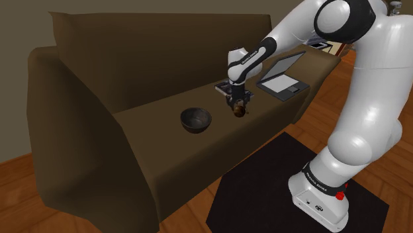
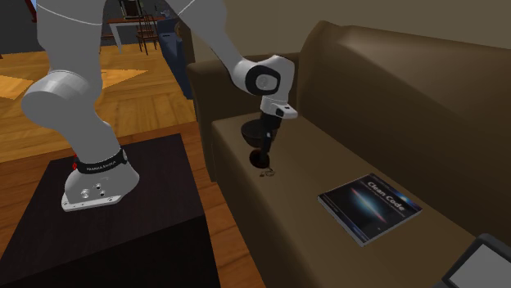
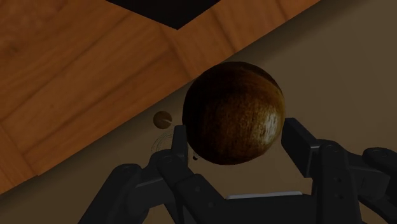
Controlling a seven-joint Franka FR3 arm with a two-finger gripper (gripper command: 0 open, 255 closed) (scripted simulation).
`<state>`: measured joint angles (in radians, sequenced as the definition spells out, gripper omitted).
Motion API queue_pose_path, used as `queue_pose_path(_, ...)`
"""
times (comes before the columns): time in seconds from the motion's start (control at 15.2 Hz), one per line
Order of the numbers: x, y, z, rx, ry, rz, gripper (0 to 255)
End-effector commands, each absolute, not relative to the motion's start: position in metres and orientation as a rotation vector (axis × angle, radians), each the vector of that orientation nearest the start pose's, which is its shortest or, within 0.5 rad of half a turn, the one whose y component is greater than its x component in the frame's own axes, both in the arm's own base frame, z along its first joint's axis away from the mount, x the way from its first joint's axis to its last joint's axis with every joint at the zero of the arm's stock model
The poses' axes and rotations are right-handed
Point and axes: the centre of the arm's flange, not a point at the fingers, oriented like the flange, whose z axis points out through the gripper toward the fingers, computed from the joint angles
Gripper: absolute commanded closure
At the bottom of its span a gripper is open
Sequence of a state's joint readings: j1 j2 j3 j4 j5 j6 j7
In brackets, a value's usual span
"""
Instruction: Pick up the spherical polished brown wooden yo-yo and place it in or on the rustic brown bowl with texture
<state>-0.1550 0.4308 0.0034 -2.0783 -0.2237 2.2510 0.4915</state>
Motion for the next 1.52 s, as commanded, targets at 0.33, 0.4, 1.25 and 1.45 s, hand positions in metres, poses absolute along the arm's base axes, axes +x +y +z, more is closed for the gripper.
queue_pose_path(0.33,0.551,-0.091,0.237,-3.219,0.787,0.380,255)
queue_pose_path(0.4,0.551,-0.091,0.242,-3.219,0.787,0.380,255)
queue_pose_path(1.25,0.551,-0.091,0.311,-3.219,0.787,0.380,255)
queue_pose_path(1.45,0.556,-0.079,0.317,-3.219,0.787,0.380,255)
